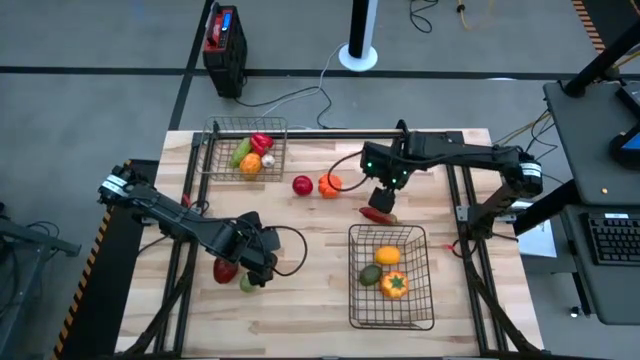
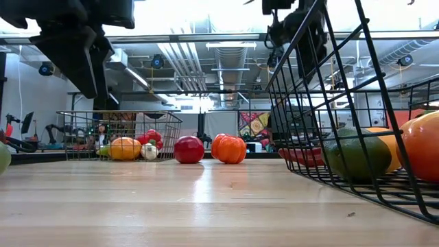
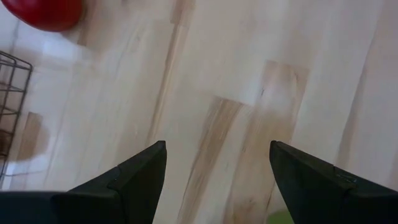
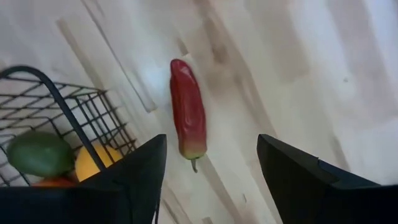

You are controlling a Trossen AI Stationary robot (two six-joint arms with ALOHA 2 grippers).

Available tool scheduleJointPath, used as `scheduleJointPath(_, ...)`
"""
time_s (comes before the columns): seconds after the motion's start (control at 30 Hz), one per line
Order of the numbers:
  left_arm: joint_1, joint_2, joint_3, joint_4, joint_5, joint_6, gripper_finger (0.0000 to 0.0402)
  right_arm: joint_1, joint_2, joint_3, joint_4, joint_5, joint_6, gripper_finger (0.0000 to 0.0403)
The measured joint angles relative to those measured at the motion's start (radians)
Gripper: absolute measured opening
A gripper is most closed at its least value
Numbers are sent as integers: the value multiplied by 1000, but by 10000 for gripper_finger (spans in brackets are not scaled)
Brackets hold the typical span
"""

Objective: Sort produce into baskets
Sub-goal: Put the red chili pepper into the gold wire basket

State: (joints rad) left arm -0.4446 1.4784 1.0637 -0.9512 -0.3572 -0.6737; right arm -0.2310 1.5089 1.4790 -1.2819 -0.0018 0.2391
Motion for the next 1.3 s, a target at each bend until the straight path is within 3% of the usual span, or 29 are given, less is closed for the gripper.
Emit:
scheduleJointPath(0.4,0,0,0,1,-3,-2,266,1,0,-247,221,-7,-49,270)
scheduleJointPath(0.6,0,0,0,1,-3,-2,266,1,0,-293,246,-8,-46,271)
scheduleJointPath(0.7,0,0,0,2,-3,-2,266,-4,0,-302,256,-7,40,267)
scheduleJointPath(0.83,0,0,0,7,-3,-2,266,-36,0,-327,282,-5,357,254)
scheduleJointPath(0.9,0,-1,0,7,-3,-2,266,-43,0,-338,276,-9,434,248)
scheduleJointPath(1.3,0,-1,0,8,-29,7,266,-44,1,-374,357,-53,422,266)
